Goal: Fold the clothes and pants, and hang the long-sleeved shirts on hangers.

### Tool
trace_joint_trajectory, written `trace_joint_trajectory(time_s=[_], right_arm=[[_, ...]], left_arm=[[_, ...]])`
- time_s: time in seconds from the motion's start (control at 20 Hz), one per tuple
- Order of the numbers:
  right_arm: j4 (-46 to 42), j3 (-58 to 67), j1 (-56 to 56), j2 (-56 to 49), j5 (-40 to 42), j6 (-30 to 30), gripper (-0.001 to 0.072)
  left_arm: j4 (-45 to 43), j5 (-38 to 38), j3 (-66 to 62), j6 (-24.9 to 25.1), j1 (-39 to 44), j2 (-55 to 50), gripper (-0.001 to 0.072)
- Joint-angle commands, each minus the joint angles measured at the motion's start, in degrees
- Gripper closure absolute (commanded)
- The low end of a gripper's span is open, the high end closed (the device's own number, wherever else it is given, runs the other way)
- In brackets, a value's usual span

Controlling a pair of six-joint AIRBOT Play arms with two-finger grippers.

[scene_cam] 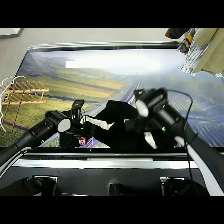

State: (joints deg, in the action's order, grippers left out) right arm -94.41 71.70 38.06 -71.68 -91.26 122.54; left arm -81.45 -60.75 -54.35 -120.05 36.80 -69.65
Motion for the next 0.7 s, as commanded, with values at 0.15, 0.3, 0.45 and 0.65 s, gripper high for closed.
trace_joint_trajectory(time_s=[0.15,0.3,0.45,0.65], right_arm=[[-2.3,-13.5,9.4,2.4,9.4,15.4,0.0660],[-3.7,-13.7,9.2,2.6,9.2,17.7,0.0364],[-6.6,-13.5,9.1,3.7,7.0,18.6,0.0334],[-3.1,-11.1,-0.2,4.1,9.3,19.0,0.0334]], left_arm=[[0.4,-1.8,-0.1,-0.4,-0.1,0.0,0.0360],[0.5,-1.9,-0.1,-0.6,-1.3,0.2,0.0360],[0.7,-1.9,-0.1,-0.6,-4.5,0.6,0.0360],[1.5,-1.8,-0.1,0.3,-7.8,0.8,0.0360]])
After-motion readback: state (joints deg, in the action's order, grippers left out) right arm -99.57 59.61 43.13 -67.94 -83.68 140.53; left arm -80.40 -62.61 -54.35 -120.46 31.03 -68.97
